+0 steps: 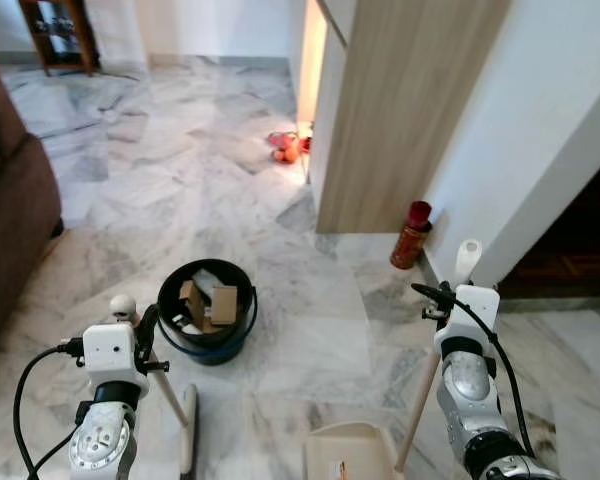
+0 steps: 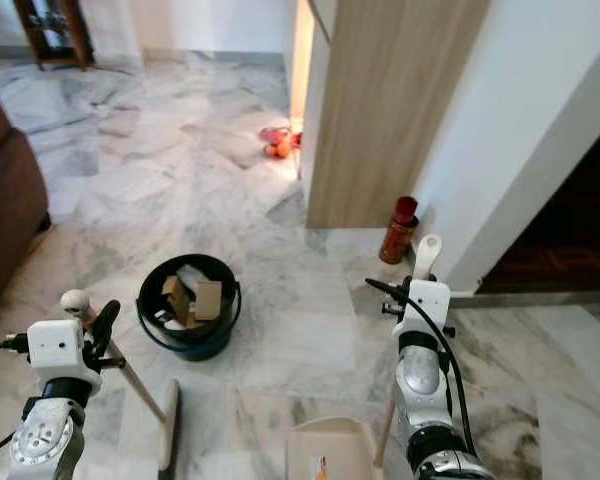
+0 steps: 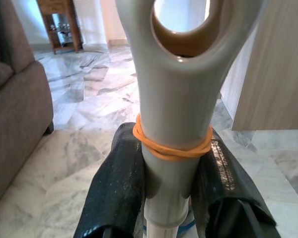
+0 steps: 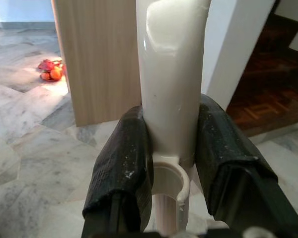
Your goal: Sweep floor
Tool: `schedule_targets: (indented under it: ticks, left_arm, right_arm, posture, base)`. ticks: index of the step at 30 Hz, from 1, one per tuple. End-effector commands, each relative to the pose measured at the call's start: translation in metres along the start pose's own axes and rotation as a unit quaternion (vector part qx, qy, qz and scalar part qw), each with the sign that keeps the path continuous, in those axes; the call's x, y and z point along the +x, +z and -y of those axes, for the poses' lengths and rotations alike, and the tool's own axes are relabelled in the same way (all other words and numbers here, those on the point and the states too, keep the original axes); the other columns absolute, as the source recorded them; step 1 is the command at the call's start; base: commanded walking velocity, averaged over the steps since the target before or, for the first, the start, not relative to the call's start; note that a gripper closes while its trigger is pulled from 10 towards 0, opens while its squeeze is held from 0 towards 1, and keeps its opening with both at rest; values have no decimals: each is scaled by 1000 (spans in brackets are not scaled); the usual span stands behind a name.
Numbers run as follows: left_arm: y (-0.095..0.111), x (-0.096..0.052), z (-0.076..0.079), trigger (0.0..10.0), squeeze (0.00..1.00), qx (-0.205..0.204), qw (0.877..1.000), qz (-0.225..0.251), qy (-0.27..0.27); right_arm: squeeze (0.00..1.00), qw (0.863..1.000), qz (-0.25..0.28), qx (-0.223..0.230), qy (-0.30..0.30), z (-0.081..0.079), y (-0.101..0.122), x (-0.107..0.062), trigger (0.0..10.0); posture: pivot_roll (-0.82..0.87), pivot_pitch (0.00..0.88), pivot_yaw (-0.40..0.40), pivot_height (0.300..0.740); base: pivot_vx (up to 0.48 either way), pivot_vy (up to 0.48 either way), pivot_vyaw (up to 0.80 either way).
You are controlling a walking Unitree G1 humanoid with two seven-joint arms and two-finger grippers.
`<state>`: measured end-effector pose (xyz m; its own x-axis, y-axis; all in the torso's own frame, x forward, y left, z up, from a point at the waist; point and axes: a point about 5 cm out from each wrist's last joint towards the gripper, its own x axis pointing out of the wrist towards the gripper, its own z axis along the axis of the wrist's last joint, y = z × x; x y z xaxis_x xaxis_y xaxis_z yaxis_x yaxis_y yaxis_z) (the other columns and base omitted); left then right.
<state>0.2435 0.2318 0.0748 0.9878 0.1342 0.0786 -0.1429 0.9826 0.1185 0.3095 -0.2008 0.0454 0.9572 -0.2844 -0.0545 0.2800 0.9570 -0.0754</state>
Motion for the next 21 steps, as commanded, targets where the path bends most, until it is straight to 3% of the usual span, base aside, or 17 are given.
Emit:
schedule_targets:
  ticks: [1, 13, 21]
  left_arm:
    - [4, 5, -2, 10000, 0, 8, 1000, 8, -5]
    - [-3, 16, -6, 10000, 0, 25, 999, -10, -31]
    - [-5, 24, -2, 10000, 0, 23, 999, -9, -30]
  right_arm:
    - [0, 1000, 1, -1, -6, 1, 1, 1, 10000]
    - [0, 1000, -1, -12, -16, -3, -10, -12, 10000]
    - [0, 1000, 3, -20, -23, 5, -10, -11, 10000]
  posture:
    - [96, 0, -17, 740]
    - [23, 0, 43, 740]
    - [-14, 0, 24, 740]
  base:
    - [0, 0, -800]
    - [0, 0, -800]
    - [0, 0, -800]
